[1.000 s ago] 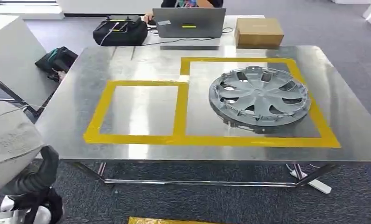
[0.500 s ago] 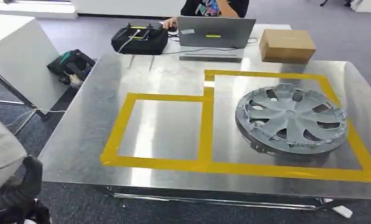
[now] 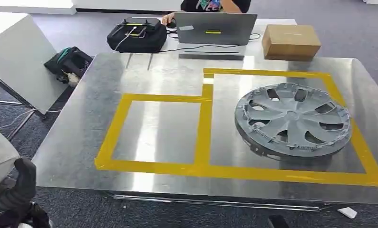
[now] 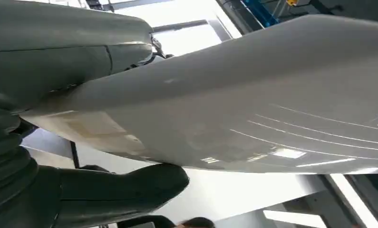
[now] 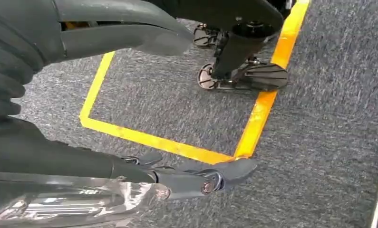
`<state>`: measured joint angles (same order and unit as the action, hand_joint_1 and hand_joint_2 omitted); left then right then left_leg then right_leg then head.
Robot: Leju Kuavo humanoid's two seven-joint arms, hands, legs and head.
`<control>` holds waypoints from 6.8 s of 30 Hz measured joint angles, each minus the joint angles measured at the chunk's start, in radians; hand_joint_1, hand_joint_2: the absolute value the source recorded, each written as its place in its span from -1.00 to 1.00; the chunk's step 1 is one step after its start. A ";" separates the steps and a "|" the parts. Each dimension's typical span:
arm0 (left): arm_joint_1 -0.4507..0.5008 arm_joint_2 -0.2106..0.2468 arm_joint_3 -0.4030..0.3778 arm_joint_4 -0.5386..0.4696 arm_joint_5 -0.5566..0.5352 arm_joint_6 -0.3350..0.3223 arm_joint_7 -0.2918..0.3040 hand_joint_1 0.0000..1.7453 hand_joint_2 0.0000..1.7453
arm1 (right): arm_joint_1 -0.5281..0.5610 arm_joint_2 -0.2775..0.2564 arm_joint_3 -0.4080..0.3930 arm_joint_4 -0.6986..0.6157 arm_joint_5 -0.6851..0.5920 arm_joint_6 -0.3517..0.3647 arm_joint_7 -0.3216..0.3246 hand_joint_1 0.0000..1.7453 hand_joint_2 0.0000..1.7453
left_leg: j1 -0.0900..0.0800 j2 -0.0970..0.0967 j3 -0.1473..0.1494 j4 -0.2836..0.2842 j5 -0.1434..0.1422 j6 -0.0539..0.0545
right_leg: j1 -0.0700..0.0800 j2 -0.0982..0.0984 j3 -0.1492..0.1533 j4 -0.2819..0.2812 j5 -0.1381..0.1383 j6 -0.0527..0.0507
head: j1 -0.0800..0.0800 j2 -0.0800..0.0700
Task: Take the parts from the cabinet and place them on the table.
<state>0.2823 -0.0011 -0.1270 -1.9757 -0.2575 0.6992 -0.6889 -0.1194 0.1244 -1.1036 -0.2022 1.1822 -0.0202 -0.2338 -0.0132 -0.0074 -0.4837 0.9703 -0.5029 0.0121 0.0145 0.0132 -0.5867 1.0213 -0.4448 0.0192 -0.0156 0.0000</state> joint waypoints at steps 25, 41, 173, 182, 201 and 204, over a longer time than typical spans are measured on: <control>-0.062 0.051 -0.040 0.143 -0.161 -0.274 0.143 1.00 1.00 | 0.051 0.001 -0.003 0.001 -0.028 0.013 -0.029 -1.00 1.00 | 0.017 0.009 0.018 -0.030 0.014 0.013 | -0.026 -0.005 -0.166 0.282 -0.076 0.050 | 0.005 0.000; -0.337 0.105 -0.099 0.575 -0.223 -0.356 0.234 1.00 1.00 | 0.018 0.005 0.026 0.003 0.023 0.032 0.061 -1.00 1.00 | 0.027 0.006 -0.141 0.288 -0.144 -0.047 | -0.035 0.000 -0.036 0.016 0.010 0.001 | -0.003 0.000; -0.318 -0.048 -0.195 0.695 0.003 -0.184 0.000 -1.00 -1.00 | 0.055 0.015 0.064 0.004 -0.036 0.021 0.062 -1.00 -1.00 | 0.010 -0.001 -0.089 0.002 0.086 -0.024 | -0.041 -0.006 0.005 -0.011 0.000 0.035 | -0.004 0.000; -0.277 0.002 -0.315 0.431 0.075 -0.196 0.000 -1.00 -1.00 | 0.052 0.015 0.064 0.004 -0.031 0.021 0.059 -1.00 -1.00 | 0.010 -0.001 -0.090 0.002 0.086 -0.024 | -0.041 -0.006 0.005 -0.011 0.000 0.035 | -0.004 0.000; -0.187 -0.025 -0.145 -0.009 0.328 -0.972 0.000 -1.00 -1.00 | 0.045 0.014 0.014 0.004 -0.083 0.019 0.031 -1.00 -1.00 | 0.005 -0.001 -0.093 0.011 0.081 -0.006 | -0.047 -0.006 0.008 -0.017 0.006 0.048 | -0.005 0.000; -0.185 -0.047 -0.113 -0.035 0.331 -0.990 0.000 -1.00 -1.00 | 0.045 0.009 0.008 0.002 -0.087 0.017 0.031 -1.00 -1.00 | 0.016 0.005 -0.082 -0.018 0.102 0.003 | -0.043 -0.007 -0.001 -0.010 -0.008 0.055 | -0.003 0.000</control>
<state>0.0974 -0.0477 -0.2399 -2.0107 0.0740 -0.2911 -0.6893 -0.0743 0.1331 -1.0952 -0.1999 1.0952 -0.0034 -0.2026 0.0032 -0.0020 -0.5652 0.9520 -0.4006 0.0149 -0.0289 0.0061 -0.5879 1.0113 -0.4525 0.0742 -0.0183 0.0000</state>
